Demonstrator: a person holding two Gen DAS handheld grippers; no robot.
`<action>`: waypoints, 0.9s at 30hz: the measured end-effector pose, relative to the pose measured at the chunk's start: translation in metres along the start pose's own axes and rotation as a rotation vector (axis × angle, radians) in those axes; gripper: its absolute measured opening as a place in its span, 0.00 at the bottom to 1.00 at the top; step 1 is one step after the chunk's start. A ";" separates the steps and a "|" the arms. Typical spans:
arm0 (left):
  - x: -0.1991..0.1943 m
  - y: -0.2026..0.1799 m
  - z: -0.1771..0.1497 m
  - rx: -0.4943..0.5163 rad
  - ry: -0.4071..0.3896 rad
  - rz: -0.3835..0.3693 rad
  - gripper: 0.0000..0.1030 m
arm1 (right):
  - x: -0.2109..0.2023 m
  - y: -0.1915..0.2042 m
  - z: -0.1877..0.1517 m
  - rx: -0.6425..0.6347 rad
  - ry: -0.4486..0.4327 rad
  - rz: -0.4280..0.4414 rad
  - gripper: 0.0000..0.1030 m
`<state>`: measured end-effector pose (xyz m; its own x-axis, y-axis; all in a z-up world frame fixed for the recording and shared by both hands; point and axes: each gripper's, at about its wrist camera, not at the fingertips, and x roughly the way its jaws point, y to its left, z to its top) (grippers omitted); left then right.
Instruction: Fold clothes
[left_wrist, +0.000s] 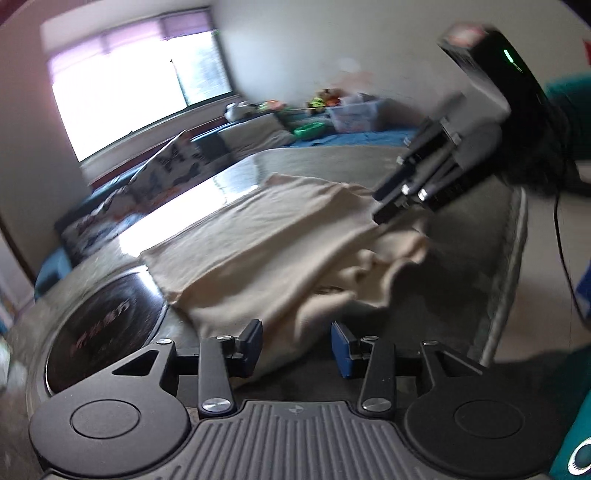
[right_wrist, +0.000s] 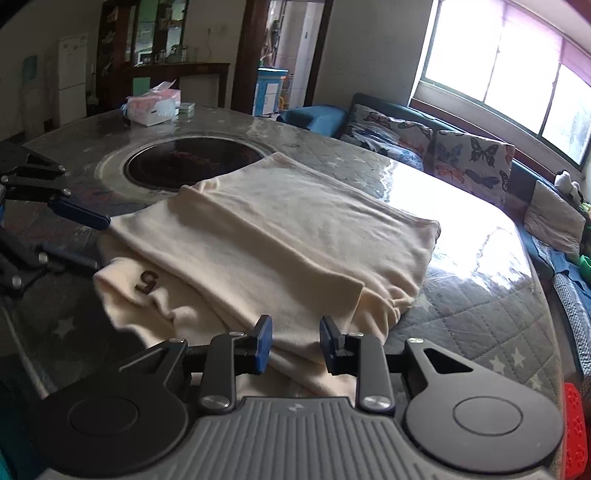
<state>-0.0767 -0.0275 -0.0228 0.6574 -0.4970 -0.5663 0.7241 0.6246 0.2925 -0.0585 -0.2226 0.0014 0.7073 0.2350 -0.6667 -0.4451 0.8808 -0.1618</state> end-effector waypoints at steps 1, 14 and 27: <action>0.004 -0.004 0.000 0.018 0.000 0.007 0.43 | -0.002 0.001 -0.001 -0.007 0.003 0.001 0.28; 0.022 0.007 0.023 -0.038 -0.078 -0.009 0.10 | -0.030 0.027 -0.020 -0.225 0.019 0.021 0.53; 0.036 0.038 0.042 -0.152 -0.077 -0.030 0.10 | 0.004 0.018 -0.002 -0.161 -0.043 0.098 0.44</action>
<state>-0.0167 -0.0470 0.0005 0.6543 -0.5577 -0.5108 0.7076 0.6899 0.1531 -0.0647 -0.2064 -0.0060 0.6780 0.3367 -0.6534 -0.5925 0.7765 -0.2147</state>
